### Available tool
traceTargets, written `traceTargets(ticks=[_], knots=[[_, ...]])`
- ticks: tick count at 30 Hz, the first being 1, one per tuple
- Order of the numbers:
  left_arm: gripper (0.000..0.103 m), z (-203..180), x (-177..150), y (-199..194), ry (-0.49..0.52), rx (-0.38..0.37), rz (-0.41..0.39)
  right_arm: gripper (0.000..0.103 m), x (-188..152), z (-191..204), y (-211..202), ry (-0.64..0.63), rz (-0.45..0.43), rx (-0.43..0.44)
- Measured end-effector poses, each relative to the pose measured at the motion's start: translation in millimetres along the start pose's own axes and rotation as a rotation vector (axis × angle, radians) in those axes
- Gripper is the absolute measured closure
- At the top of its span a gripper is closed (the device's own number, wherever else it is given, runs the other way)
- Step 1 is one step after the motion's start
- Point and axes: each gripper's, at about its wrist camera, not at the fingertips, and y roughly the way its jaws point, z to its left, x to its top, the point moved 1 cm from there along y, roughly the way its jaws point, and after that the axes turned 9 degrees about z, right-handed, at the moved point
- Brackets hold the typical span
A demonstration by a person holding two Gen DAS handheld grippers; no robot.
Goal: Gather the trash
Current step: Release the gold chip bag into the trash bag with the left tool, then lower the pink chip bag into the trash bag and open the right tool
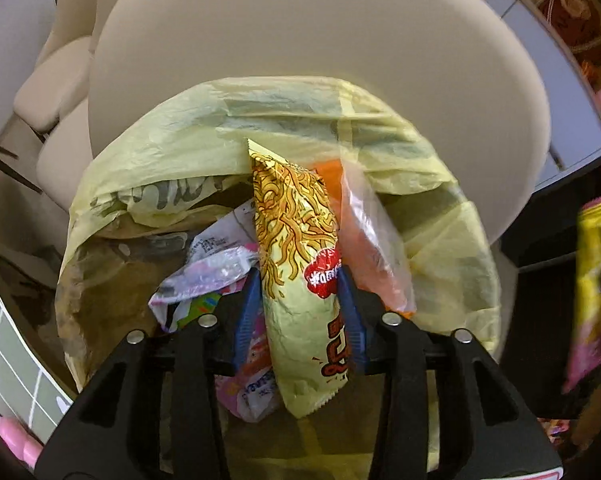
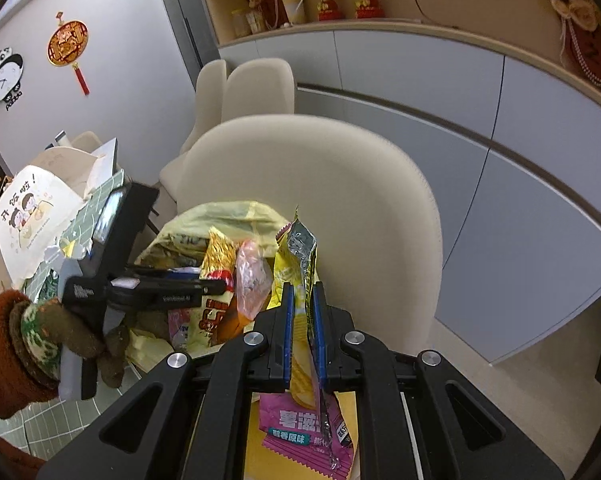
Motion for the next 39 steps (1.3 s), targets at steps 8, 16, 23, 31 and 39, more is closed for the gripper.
traceTargets(ticks=[8,16,23,31,39], knots=[[0.04,20,-46,-85,-0.044,-0.129,-0.177,0.093,24,36,24,-0.06,0.0,0.1],[0.04,64,-126,-148,-0.12,0.057,-0.334,0.093,49,92,64,-0.149,0.02,0.168],[0.04,99,-181,-164,-0.229,0.113,-0.313,0.084,49,110,87,-0.164,0.056,0.119],[0.04,137,-236,-174,-0.353,0.112,-0.317,0.061,33,120,79,-0.158,0.057,0.094],[0.04,177,-282,-201,-0.408,0.173,-0.337,0.06,8,136,35,-0.129,-0.006,0.098]])
